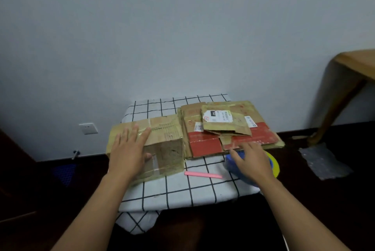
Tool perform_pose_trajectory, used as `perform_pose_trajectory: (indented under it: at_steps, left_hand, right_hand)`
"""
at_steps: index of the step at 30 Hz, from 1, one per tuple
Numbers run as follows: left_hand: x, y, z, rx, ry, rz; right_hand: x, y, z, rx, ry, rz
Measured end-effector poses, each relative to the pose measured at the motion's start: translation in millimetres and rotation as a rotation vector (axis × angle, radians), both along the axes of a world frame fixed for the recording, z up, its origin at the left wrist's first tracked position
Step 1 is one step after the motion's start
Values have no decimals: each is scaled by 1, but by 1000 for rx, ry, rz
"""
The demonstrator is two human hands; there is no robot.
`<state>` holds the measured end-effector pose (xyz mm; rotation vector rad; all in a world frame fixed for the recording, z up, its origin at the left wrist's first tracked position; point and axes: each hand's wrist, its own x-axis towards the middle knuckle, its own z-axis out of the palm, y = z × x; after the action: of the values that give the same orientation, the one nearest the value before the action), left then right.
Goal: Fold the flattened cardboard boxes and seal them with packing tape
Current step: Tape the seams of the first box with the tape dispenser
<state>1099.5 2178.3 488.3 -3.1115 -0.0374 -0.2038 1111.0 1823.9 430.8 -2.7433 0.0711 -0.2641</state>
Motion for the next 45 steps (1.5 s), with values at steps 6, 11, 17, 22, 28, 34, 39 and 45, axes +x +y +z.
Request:
perform_pose_trajectory:
  at_steps: [6, 11, 17, 22, 28, 34, 39, 45]
  left_hand:
    - [2, -5, 4, 12, -26, 8]
    - [-2, -7, 5, 15, -30, -3]
    - [-4, 1, -2, 5, 11, 13]
    - [-5, 3, -2, -6, 19, 13]
    - [-6, 3, 4, -118, 35, 4]
    - [-8, 4, 13, -472, -66, -20]
    - [-16, 0, 15, -705, -234, -9]
    - [-16, -2, 9, -780, -475, 14]
  right_hand:
    - [-22, -33, -28, -154, 234, -16]
    - [-29, -29, -35, -191, 304, -40]
    - [-36, -29, -37, -266, 315, -114]
    - [-44, -30, -13, -246, 291, -49]
    - [-52, -8, 51, -8, 24, 87]
    - [-26, 56, 110, 184, -160, 269]
    - [-1, 125, 136, 119, -182, 438]
    - [27, 186, 130, -75, -195, 551]
